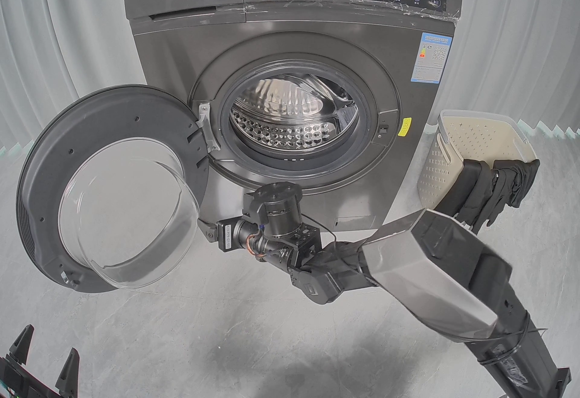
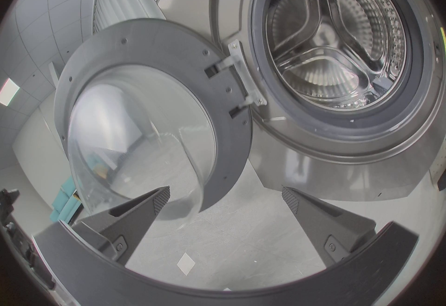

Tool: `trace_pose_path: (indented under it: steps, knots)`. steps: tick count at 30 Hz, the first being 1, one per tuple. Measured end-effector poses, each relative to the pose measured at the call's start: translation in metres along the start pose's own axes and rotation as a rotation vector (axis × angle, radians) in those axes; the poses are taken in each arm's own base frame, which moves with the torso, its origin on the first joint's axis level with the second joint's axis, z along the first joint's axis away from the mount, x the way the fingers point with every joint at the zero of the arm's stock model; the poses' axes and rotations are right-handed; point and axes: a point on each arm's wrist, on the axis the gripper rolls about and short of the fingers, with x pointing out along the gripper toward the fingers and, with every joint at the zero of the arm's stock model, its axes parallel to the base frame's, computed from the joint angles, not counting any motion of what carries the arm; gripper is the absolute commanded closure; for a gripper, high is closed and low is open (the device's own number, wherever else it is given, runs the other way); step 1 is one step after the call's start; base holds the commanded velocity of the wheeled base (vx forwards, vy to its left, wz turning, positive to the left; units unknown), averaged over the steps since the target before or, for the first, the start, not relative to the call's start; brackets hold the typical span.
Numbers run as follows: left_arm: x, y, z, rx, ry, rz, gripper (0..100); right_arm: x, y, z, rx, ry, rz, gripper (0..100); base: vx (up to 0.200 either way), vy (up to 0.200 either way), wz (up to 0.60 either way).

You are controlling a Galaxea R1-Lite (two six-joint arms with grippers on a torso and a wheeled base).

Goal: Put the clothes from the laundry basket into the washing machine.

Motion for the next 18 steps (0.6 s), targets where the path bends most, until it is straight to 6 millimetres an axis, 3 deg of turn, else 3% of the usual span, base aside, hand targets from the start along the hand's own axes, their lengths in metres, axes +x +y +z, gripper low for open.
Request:
trace_pose_path:
  steps: [5,10,18]
  knots:
    - [0.000,0.000,0.000,0.000,0.000,0.000,0,-0.028,-0.005,0.029,0.000,0.001,-0.022,0,0.000,0.000,0.00]
    - [0.000,0.000,0.000,0.000,0.000,0.001,0,-0.072,-0.016,0.052,-0.005,0.034,-0.062,0,0.000,0.000,0.00]
    - [0.000,0.000,0.000,0.006,0.000,0.003,0,-0.167,-0.036,0.080,-0.038,0.050,-0.134,0,0.000,0.000,0.00]
